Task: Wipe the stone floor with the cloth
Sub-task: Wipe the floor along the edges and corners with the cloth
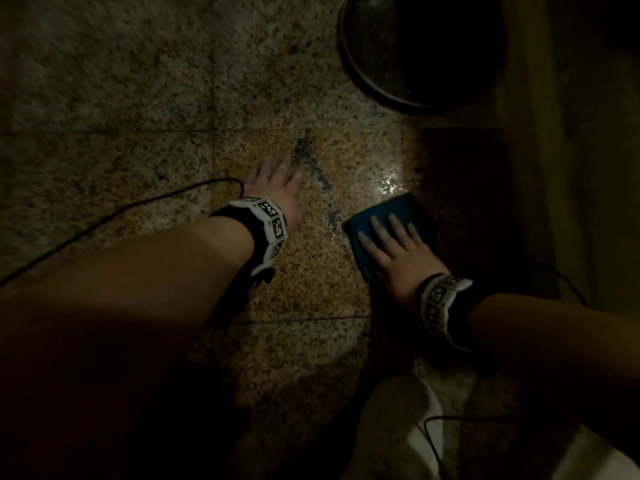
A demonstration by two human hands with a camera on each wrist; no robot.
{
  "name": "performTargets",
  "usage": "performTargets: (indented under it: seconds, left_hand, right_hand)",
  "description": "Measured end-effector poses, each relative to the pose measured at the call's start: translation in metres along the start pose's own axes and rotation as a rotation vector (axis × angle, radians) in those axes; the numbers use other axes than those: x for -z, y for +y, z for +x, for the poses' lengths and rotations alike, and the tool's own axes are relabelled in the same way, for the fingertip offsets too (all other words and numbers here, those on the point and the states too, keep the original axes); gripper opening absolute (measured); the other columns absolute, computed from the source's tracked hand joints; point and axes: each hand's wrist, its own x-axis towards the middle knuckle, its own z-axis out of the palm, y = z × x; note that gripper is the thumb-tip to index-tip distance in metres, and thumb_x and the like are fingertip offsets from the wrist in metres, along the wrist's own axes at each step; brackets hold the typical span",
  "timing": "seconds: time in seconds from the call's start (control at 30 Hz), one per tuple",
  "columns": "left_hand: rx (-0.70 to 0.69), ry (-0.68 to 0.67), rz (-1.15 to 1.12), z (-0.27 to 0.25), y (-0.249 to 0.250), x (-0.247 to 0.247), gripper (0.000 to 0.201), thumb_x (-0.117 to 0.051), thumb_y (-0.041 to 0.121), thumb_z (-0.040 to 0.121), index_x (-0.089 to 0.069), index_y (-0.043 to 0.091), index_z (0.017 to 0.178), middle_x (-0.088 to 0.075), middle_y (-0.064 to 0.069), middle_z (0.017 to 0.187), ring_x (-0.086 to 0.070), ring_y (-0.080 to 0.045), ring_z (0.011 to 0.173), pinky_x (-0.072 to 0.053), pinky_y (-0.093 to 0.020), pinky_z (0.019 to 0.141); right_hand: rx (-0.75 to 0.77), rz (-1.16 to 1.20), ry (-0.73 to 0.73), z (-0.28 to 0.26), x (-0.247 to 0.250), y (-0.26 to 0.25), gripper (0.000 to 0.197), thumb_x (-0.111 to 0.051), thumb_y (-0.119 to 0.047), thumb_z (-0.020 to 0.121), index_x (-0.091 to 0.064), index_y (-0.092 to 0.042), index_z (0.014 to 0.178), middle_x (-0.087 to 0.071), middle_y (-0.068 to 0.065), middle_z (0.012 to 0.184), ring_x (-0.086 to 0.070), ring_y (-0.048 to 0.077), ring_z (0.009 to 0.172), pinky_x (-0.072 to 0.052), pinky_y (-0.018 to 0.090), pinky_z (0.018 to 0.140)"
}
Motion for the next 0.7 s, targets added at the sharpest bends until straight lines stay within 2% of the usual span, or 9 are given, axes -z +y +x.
performTargets:
  seconds: [0.1, 0.2, 0.33, 0.47, 0.57, 0.7]
  left_hand:
    - [-0.021, -0.027, 0.086, 0.008, 0.017, 0.005, 0.063, -0.021, 0.047, 0.102, 0.011, 0.024, 0.151, 0.021, -0.002, 0.157, 0.013, -0.03, 0.145, -0.001, -0.042, 0.117]
    - [-0.033, -0.041, 0.142, 0.017, 0.032, 0.01, 0.062, -0.019, 0.046, 0.102, 0.01, 0.023, 0.151, 0.021, -0.002, 0.157, 0.014, -0.03, 0.145, -0.002, -0.044, 0.117]
    - [-0.095, 0.011, 0.124, 0.029, 0.046, 0.012, 0.067, -0.027, 0.043, 0.102, 0.011, 0.019, 0.151, 0.019, -0.003, 0.158, 0.013, -0.031, 0.145, -0.002, -0.044, 0.116]
    - [-0.108, 0.061, 0.149, 0.041, 0.046, 0.011, 0.081, -0.032, 0.058, 0.095, 0.016, 0.022, 0.15, 0.023, -0.004, 0.156, 0.015, -0.031, 0.144, 0.003, -0.046, 0.116]
    - [-0.152, 0.044, 0.159, 0.05, 0.035, 0.013, 0.091, -0.031, 0.073, 0.086, 0.02, 0.028, 0.148, 0.028, -0.001, 0.154, 0.018, -0.029, 0.144, 0.005, -0.047, 0.115]
    - [-0.187, 0.032, 0.173, 0.056, 0.03, 0.011, 0.095, -0.03, 0.077, 0.083, 0.022, 0.029, 0.147, 0.031, 0.0, 0.154, 0.02, -0.03, 0.143, 0.004, -0.048, 0.115]
  right_hand:
    - [0.012, 0.001, -0.048, -0.017, -0.015, -0.001, 0.062, -0.016, -0.042, 0.103, 0.029, -0.028, 0.143, 0.043, -0.005, 0.137, 0.03, 0.028, 0.14, 0.015, 0.041, 0.114]
    - [0.016, 0.007, -0.049, -0.023, -0.02, 0.002, 0.06, -0.016, -0.042, 0.103, 0.026, -0.031, 0.145, 0.042, -0.008, 0.139, 0.028, 0.026, 0.141, 0.014, 0.04, 0.115]
    - [-0.002, 0.039, -0.019, -0.02, -0.021, 0.003, 0.059, -0.016, -0.041, 0.103, 0.026, -0.034, 0.144, 0.042, -0.011, 0.134, 0.027, 0.024, 0.142, 0.013, 0.039, 0.115]
    - [-0.059, 0.109, -0.003, -0.012, -0.014, 0.006, 0.059, -0.017, -0.042, 0.103, 0.024, -0.035, 0.145, 0.039, -0.012, 0.142, 0.026, 0.023, 0.142, 0.012, 0.038, 0.115]
    - [-0.153, 0.201, 0.049, 0.006, 0.006, 0.015, 0.06, -0.018, -0.042, 0.102, 0.019, -0.032, 0.148, 0.028, -0.006, 0.154, 0.024, 0.023, 0.143, 0.009, 0.038, 0.116]
    - [-0.297, 0.338, 0.184, 0.042, 0.041, 0.033, 0.06, -0.022, -0.039, 0.103, 0.013, -0.03, 0.15, 0.023, -0.002, 0.157, 0.018, 0.027, 0.145, 0.005, 0.041, 0.117]
